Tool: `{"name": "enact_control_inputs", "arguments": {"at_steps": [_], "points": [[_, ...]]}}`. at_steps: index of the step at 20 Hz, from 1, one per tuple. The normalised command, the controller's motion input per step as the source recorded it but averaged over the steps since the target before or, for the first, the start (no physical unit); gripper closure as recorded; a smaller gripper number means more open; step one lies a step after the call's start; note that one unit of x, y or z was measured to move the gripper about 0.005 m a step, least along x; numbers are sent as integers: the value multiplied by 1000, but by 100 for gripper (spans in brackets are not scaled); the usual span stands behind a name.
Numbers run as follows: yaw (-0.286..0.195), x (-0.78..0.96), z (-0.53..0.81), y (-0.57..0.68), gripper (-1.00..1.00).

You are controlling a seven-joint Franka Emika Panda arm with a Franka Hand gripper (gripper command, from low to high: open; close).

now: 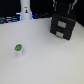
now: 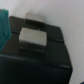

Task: Open the kcup holder, insert the kcup into the holder, and close the kcup holder

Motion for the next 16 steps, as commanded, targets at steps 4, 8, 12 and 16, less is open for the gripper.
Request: {"name": "enact_control_inputs", "arguments": {"at_steps": [4, 8, 12, 16], "points": [[-155, -155, -249, 550, -100], [-120, -166, -346, 453, -100], [-94, -201, -425, 306, -100], [-54, -247, -438, 220, -100]]}}
